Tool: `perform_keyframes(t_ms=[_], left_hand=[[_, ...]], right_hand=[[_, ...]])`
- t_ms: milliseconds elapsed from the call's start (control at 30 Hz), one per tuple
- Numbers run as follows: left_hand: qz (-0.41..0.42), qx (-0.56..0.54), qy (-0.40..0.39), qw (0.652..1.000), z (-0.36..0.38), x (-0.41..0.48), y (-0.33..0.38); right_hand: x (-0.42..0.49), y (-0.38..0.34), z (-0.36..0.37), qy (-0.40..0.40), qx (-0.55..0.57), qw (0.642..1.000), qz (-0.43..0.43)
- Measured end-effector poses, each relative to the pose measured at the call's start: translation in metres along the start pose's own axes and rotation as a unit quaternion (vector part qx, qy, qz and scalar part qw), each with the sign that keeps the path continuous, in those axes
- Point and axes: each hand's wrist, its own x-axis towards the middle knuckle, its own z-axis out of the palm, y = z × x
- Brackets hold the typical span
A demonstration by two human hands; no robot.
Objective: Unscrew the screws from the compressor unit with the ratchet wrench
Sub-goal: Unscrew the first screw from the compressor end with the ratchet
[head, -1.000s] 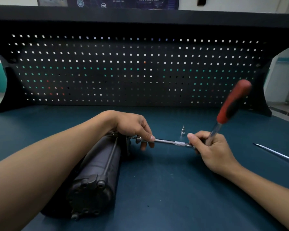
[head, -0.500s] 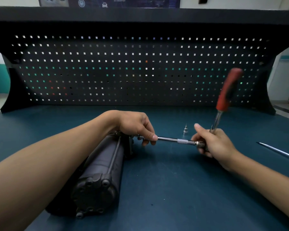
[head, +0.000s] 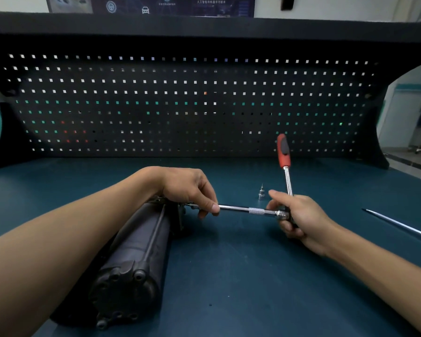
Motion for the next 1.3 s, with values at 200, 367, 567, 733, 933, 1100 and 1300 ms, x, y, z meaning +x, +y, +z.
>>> perform_keyframes(t_ms=[200, 367, 567, 733, 933, 1100, 1300], left_hand=[[-0.023, 0.021, -0.038, 0.999, -0.001, -0.001, 0.006], [0.009, -0.024, -0.033, 0.999, -0.001, -0.001, 0.004], [0.013, -0.047, -0.017, 0.999, -0.003, -0.001, 0.000], [0.024, -0.050, -0.008, 0.998, -0.001, -0.002, -0.002], [0.023, -0.045, 0.017, 0.999, -0.003, -0.003, -0.001], [0.023, -0.043, 0.022, 0.999, -0.002, -0.003, -0.003], [0.016, -0.045, 0.020, 0.999, -0.003, -0.003, -0.002]], right_hand=[[-0.005, 0.004, -0.004, 0.027, -0.121, 0.968, -0.220], [-0.007, 0.003, -0.003, 0.056, -0.146, 0.926, -0.344], [-0.004, 0.003, -0.003, 0.069, -0.191, 0.891, -0.407], [-0.003, 0.001, -0.005, 0.063, -0.196, 0.903, -0.378], [-0.005, -0.020, 0.000, 0.056, -0.070, 0.989, -0.120], [-0.005, -0.021, -0.002, 0.011, 0.011, 0.999, 0.031], [-0.004, -0.019, -0.003, -0.005, 0.021, 0.998, 0.066]])
